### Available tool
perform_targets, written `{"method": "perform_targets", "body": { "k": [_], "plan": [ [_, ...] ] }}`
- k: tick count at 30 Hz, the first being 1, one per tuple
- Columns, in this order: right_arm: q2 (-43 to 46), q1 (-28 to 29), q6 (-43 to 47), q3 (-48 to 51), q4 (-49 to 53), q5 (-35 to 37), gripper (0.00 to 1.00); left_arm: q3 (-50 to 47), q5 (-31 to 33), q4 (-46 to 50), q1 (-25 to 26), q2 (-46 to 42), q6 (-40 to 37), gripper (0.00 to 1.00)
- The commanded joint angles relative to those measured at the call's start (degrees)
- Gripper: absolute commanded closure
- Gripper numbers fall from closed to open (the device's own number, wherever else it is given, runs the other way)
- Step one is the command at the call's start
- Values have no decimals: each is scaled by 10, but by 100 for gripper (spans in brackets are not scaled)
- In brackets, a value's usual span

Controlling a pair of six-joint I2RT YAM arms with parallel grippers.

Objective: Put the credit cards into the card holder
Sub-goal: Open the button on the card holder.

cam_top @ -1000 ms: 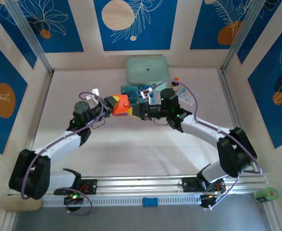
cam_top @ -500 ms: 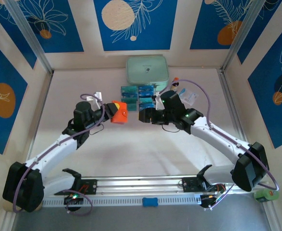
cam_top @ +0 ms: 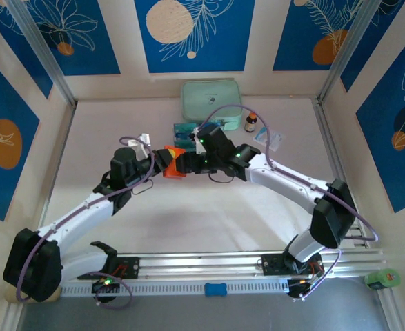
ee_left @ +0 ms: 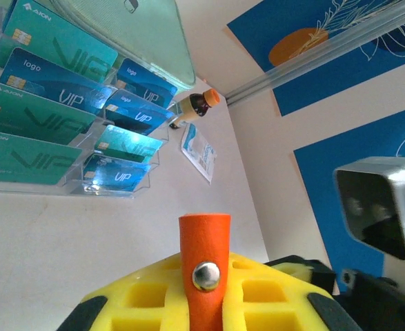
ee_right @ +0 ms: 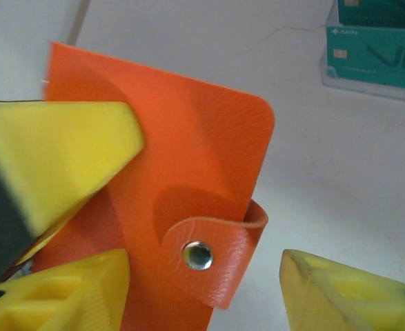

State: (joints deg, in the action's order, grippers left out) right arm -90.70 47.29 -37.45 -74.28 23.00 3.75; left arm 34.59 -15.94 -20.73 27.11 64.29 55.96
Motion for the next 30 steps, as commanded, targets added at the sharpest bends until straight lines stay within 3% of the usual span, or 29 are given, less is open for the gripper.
{"method": "perform_targets", "body": {
  "k": [1,13,27,30],
  "plan": [
    [-17,2,8,-27,9,33,41,-6,10,-37,9,-1,20,100],
    [-34,-4,-18,-8,6,128,53,-5,21,-48,26,-4,29,100],
    [-53,-5,-36,15,48,159,98,-1,21,-63,35,9,34,100],
    [-45,-21,-54,49,57,168,100,0,21,-70,36,11,41,100]
  ]
}}
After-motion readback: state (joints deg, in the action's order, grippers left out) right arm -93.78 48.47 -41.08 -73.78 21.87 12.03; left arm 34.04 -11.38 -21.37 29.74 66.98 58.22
